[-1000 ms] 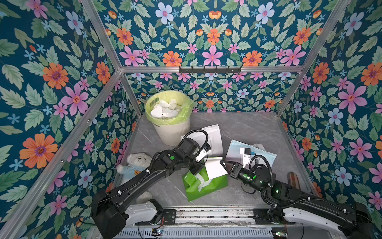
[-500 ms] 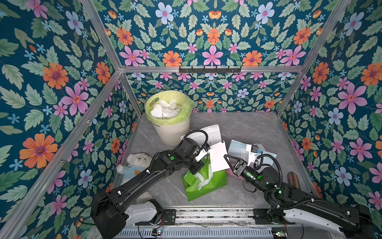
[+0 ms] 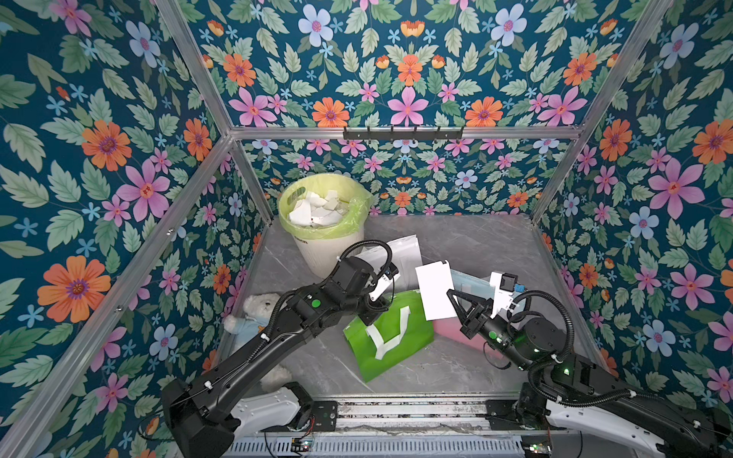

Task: Shred takeout receipts and throw away
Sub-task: Adjust the takeout bag at the center of the board.

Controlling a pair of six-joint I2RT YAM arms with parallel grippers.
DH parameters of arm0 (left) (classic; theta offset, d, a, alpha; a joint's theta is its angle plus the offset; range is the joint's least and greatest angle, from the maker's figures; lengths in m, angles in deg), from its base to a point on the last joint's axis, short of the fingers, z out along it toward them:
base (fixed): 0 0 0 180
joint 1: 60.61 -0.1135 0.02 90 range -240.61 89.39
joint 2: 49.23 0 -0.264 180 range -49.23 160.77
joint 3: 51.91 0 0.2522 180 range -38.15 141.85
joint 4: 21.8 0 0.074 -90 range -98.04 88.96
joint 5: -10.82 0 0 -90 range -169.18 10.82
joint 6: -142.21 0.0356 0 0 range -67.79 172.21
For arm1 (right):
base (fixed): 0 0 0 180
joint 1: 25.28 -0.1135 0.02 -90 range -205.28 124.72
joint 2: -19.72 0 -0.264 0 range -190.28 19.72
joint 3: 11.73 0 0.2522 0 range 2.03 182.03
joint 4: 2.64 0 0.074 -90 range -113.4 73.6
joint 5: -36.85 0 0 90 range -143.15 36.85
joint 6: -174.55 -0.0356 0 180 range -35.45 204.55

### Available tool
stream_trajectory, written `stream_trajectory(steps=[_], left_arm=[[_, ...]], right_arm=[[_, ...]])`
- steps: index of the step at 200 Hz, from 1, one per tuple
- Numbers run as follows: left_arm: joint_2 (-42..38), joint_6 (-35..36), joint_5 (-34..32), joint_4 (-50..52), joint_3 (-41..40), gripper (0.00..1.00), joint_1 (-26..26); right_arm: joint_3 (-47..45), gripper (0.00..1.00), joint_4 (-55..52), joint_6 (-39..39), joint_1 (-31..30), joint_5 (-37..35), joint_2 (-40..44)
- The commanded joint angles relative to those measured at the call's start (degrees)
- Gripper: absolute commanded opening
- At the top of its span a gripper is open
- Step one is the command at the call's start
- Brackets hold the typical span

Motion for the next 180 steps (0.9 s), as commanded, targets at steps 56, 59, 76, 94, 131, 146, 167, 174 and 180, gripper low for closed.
stream_trajectory(steps=[56, 59, 76, 94, 131, 146, 167, 174, 180], left_arm=[[-3.2, 2.62, -0.6, -2.07, 6.6, 0.73, -0.06], [-3.31, 2.74, -0.56, -2.25, 6.88, 0.74, -0.07], [-3.76, 3.23, 0.57, -2.91, 7.99, 0.76, -0.07], [-3.95, 3.58, 1.31, -3.6, 8.61, 0.77, -0.02], [-2.96, 6.82, 4.47, -3.08, 11.17, 0.79, 0.02], [-2.14, 9.13, 5.88, -2.68, 13.01, 0.8, 0.04], [-1.17, 13.55, 10.3, -2.7, 15.11, 0.81, 0.13], [-1.12, 15.18, 11.35, -3.09, 15.44, 0.82, 0.17], [-0.98, 16.25, 11.89, -3.45, 15.74, 0.82, 0.18]], right_arm=[[4.31, 0.0, -7.56, 16.36, -0.05, -4.1, 1.46], [4.59, 0.0, -7.84, 16.86, -0.03, -4.06, 1.33], [6.17, 0.0, -9.23, 19.56, -0.02, -3.49, 0.55], [7.33, 0.0, -9.97, 21.25, -0.03, -3.45, -0.01], [8.84, 0.0, -10.57, 25.66, -0.02, -1.65, -0.04], [9.48, 0.0, -10.73, 28.21, -0.02, -1.09, -0.03], [10.27, 0.0, -11.14, 33.24, -0.03, 0.74, -0.32], [10.68, 0.0, -11.41, 34.86, -0.01, 1.25, -0.51], [11.11, 0.0, -11.88, 36.13, -0.03, 1.82, -0.6]])
